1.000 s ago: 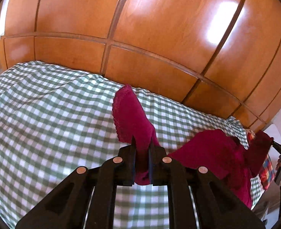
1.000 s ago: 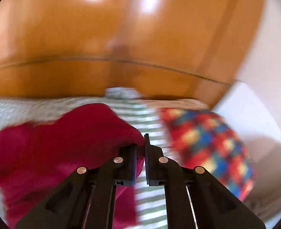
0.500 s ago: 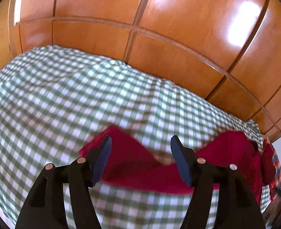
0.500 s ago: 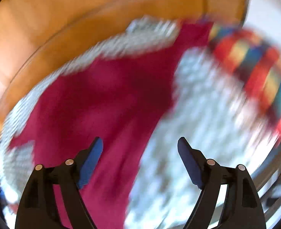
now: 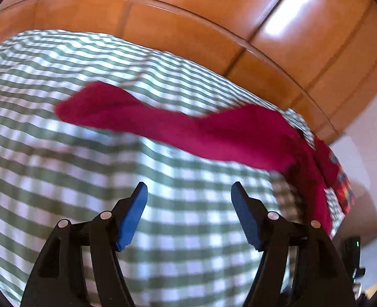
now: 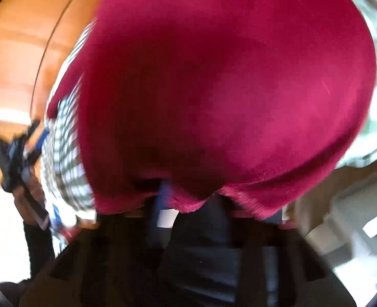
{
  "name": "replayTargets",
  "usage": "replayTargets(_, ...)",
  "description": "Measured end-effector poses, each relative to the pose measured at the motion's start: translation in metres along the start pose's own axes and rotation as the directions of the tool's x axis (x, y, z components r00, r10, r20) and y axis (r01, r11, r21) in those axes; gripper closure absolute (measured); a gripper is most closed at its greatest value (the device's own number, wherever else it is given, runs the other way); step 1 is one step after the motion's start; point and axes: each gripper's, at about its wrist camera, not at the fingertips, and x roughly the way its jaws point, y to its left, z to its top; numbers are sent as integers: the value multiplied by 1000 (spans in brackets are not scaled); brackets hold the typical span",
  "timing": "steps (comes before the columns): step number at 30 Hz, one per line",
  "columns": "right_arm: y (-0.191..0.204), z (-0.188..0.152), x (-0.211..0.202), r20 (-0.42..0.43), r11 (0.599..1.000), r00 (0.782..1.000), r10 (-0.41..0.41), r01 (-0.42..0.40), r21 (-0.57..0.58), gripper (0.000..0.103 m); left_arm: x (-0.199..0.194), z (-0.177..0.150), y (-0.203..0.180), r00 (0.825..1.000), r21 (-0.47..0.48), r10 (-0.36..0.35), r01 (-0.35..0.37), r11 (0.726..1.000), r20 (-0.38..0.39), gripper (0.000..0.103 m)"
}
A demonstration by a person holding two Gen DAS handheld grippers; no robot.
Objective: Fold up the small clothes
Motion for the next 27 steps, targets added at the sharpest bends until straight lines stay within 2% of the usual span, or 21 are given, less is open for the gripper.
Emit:
replayTargets(1,9,1,-8,8,1000,1000,-12,12,-25,93,-1,-5,-4,1000,10,-22,22,1000,-4,35)
replayTargets(4,42,11,-61,122,992,992,29,-14,-123,94,0,-18,-16,995,36,-97,98,995,-29,35)
replayTargets(6,66,22,-116,259,984,964,66,-19,-180,94,5,-26,-24,991,49,-126,128,991,-50,35)
replayTargets(7,74,29,-148,343,980,935,89,-21,-197,94,9,-30,-29,987,56,-143,147,988,-66,35)
replayTargets(8,80,38,-181,427,978,897,115,-28,-206,94,14,-34,-36,982,60,-166,171,983,-85,35)
replayTargets(9,83,45,-202,481,978,867,126,-28,-207,94,17,-37,-41,978,61,-184,191,980,-98,35)
replayTargets(10,85,56,-228,545,978,827,139,-30,-205,94,23,-40,-49,970,65,-213,221,973,-120,35)
replayTargets(13,81,82,-272,638,982,759,130,-11,-188,94,38,-47,-86,947,120,-271,293,949,-171,34)
replayTargets(15,82,97,-291,679,983,730,75,61,-174,94,46,-52,-111,935,168,-295,328,929,-197,32)
replayTargets(17,79,110,-297,693,983,719,47,88,-158,95,58,-54,-140,915,197,-326,374,906,-236,32)
replayTargets(19,77,122,-303,713,985,701,8,118,-127,95,68,-57,-171,882,201,-381,442,874,-278,26)
replayTargets(21,72,133,-308,720,990,694,19,89,-112,96,74,-61,-199,871,227,-388,461,858,-301,20)
replayTargets(23,80,137,-308,724,987,689,41,85,-136,98,79,-65,-236,848,260,-409,501,825,-336,15)
replayTargets(24,89,137,-310,727,983,683,70,78,-169,103,82,-68,-257,847,280,-410,507,815,-337,10)
replayTargets(27,112,132,-317,740,959,653,160,75,-273,103,89,-71,-288,865,300,-387,480,824,-319,9)
